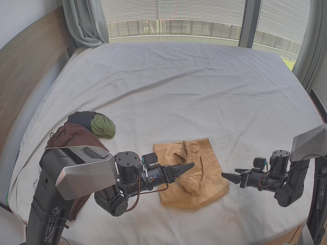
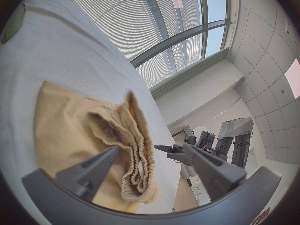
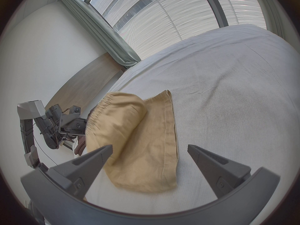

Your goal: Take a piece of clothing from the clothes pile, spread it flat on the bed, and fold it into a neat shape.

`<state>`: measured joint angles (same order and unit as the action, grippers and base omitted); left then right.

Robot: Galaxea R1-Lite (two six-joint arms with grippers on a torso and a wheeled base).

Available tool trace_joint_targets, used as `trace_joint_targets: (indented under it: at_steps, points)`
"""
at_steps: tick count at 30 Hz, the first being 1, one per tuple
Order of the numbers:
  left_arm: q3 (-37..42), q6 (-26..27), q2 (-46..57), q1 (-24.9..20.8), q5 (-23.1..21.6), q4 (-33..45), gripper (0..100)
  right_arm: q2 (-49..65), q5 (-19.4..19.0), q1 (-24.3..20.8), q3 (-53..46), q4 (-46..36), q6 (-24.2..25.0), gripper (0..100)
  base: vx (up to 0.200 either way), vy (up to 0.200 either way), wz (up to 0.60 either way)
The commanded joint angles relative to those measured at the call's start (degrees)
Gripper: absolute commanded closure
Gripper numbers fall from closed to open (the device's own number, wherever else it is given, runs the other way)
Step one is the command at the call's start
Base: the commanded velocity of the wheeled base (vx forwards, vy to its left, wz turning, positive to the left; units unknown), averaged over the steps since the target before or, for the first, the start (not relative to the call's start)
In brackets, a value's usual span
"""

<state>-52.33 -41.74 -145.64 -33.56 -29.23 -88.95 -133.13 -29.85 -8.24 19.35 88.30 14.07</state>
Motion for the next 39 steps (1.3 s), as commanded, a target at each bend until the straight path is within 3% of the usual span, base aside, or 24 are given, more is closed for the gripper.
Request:
trace_joint_targets:
  at_steps: [1,7,12,16,21,26,33,39]
  points:
    - [-0.2,0.0,0.4,-0.3,0.6,0.0,0,-0.1,0.0,0.0,0.0,0.0,0.0,0,0.000,0.000,0.00]
    - [0.2,0.5,0.5,0.3,1.0,-0.1,0,-0.5,0.1,0.0,0.0,0.0,-0.1,0,0.000,0.000,0.00]
    - [2.0,5.2,1.9,3.9,0.8,-0.1,0,-0.5,0.1,-0.1,-0.1,0.0,-0.1,0,0.000,0.000,0.00]
    - [6.6,6.0,6.8,6.8,-1.0,-0.1,0,-0.5,0.1,-0.2,-0.1,0.0,-0.2,0,0.000,0.000,0.00]
    - [14.1,6.5,15.3,11.9,-6.5,-0.1,0,-0.5,0.2,-0.6,-0.4,0.0,-0.3,0,0.000,0.000,0.00]
    - [21.4,13.2,21.2,21.2,-15.9,0.0,0,-0.4,0.3,-0.5,-0.1,0.0,-0.3,0,0.000,0.000,0.00]
    - [27.9,21.0,24.5,30.8,-21.7,0.0,0,-0.6,0.4,-0.7,-0.1,0.0,-0.3,0,0.000,0.000,0.00]
    - [30.3,26.2,25.3,34.9,-23.8,0.2,0,-2.1,0.4,-0.8,-0.2,0.1,-0.4,0,0.000,0.000,0.00]
